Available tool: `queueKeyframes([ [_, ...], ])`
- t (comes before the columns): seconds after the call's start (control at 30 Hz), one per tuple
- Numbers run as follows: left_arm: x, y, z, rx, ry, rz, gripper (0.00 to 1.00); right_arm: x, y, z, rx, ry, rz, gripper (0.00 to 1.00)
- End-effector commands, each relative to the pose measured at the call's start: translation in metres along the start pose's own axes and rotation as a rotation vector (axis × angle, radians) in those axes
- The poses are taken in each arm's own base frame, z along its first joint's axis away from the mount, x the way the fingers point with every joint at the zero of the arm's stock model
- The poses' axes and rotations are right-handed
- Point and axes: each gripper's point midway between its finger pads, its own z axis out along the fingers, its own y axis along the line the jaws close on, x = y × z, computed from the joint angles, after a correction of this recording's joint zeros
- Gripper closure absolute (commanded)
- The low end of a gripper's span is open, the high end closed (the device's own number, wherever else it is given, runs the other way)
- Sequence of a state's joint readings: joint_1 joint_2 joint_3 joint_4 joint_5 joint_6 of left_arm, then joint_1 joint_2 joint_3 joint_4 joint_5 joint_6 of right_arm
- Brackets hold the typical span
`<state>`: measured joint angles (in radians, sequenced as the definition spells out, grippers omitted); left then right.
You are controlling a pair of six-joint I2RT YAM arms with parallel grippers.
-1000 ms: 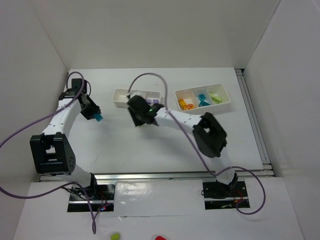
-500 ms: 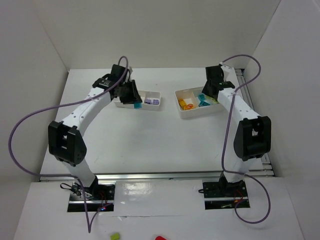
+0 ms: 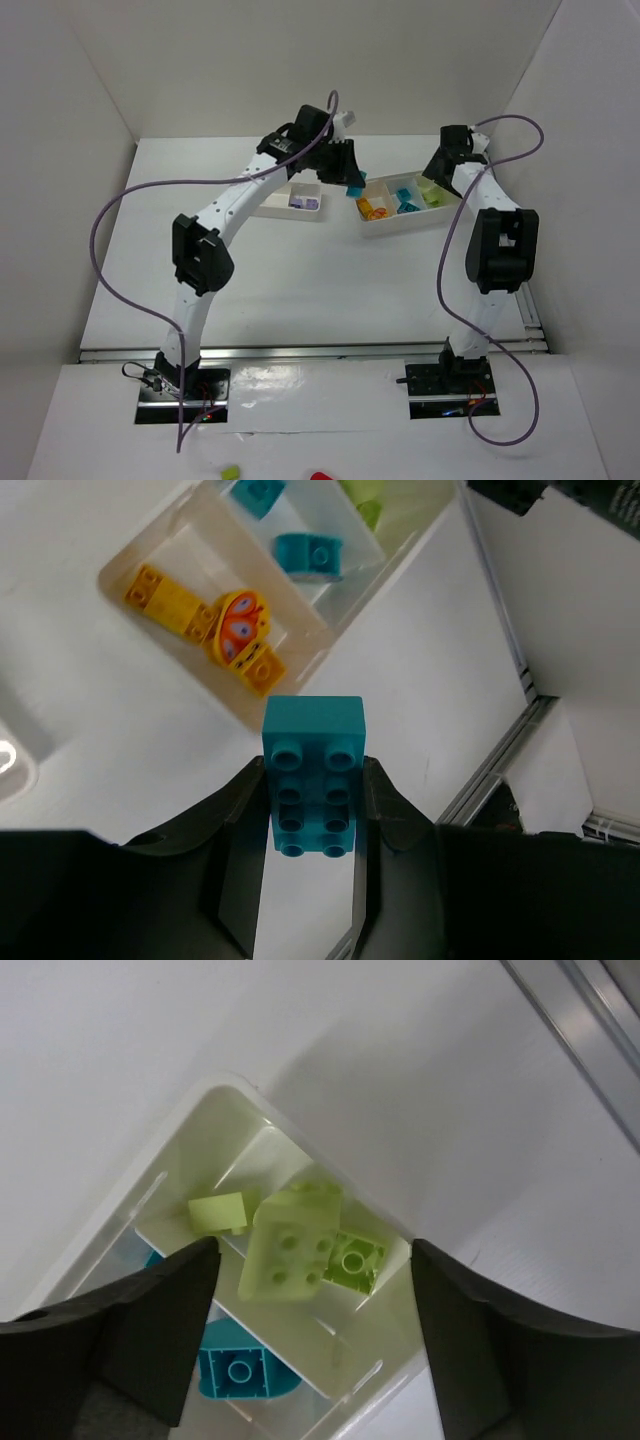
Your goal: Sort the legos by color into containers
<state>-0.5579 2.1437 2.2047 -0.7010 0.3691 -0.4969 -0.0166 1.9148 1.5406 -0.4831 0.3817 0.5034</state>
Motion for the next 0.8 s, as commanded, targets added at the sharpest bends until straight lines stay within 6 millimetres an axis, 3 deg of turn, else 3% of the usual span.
queueKeyframes([
  [0.0, -0.027, -0.026, 0.014, 0.135, -0.052, 0.037, 1.00, -0.027, 0.020, -0.011, -0.061, -0.043, 0.028, 0.13],
  [0.03, -0.023, -0.024, 0.029, 0.162, -0.030, 0.007, 1.00, -0.035, 0.019, -0.019, -0.059, -0.067, 0.036, 0.07],
  [0.1, -0.043, -0.037, 0.037, 0.245, -0.100, 0.026, 1.00, -0.043, 0.016, -0.030, -0.061, -0.091, 0.045, 0.05],
  [0.13, -0.039, -0.049, 0.043, 0.309, -0.090, 0.000, 0.99, -0.053, 0.012, -0.046, -0.070, -0.123, 0.059, 0.04],
  [0.17, -0.036, -0.046, 0.057, 0.338, -0.085, -0.018, 0.99, -0.055, 0.010, -0.055, -0.077, -0.135, 0.064, 0.04],
  [0.2, -0.049, -0.054, 0.062, 0.398, -0.142, 0.004, 0.99, -0.044, 0.002, -0.058, -0.068, -0.119, 0.071, 0.04],
  [0.23, -0.049, -0.061, 0.069, 0.435, -0.150, 0.000, 0.99, -0.042, -0.003, -0.066, -0.070, -0.122, 0.072, 0.04],
  [0.27, -0.049, -0.060, 0.083, 0.468, -0.141, -0.042, 0.99, -0.051, -0.008, -0.090, -0.095, -0.160, 0.106, 0.04],
  [0.3, -0.052, -0.061, 0.088, 0.494, -0.153, -0.051, 0.99, -0.035, -0.017, -0.092, -0.092, -0.134, 0.096, 0.04],
  [0.33, -0.057, -0.071, 0.093, 0.535, -0.178, -0.062, 0.99, -0.041, -0.022, -0.112, -0.115, -0.168, 0.130, 0.04],
  [0.37, -0.060, -0.078, 0.097, 0.551, -0.198, -0.062, 0.99, -0.039, -0.027, -0.120, -0.120, -0.175, 0.134, 0.04],
  [0.4, -0.058, -0.071, 0.108, 0.545, -0.204, -0.078, 0.99, -0.027, -0.035, -0.122, -0.110, -0.157, 0.139, 0.04],
  [0.47, -0.060, -0.078, 0.120, 0.527, -0.259, -0.081, 1.00, -0.027, -0.043, -0.145, -0.136, -0.179, 0.162, 0.04],
  [0.53, -0.055, -0.072, 0.137, 0.497, -0.269, -0.105, 1.00, -0.014, -0.052, -0.152, -0.133, -0.156, 0.163, 0.04],
  [0.6, -0.061, -0.076, 0.142, 0.494, -0.312, -0.106, 1.00, -0.013, -0.058, -0.170, -0.153, -0.164, 0.168, 0.04],
  [0.67, -0.055, -0.065, 0.157, 0.479, -0.311, -0.127, 0.99, -0.011, -0.063, -0.179, -0.156, -0.166, 0.179, 0.04],
  [0.7, -0.059, -0.073, 0.155, 0.489, -0.330, -0.127, 0.99, -0.013, -0.064, -0.182, -0.161, -0.173, 0.182, 0.04],
  [0.77, -0.049, -0.067, 0.170, 0.471, -0.324, -0.137, 0.93, -0.010, -0.066, -0.183, -0.152, -0.160, 0.176, 0.04],
])
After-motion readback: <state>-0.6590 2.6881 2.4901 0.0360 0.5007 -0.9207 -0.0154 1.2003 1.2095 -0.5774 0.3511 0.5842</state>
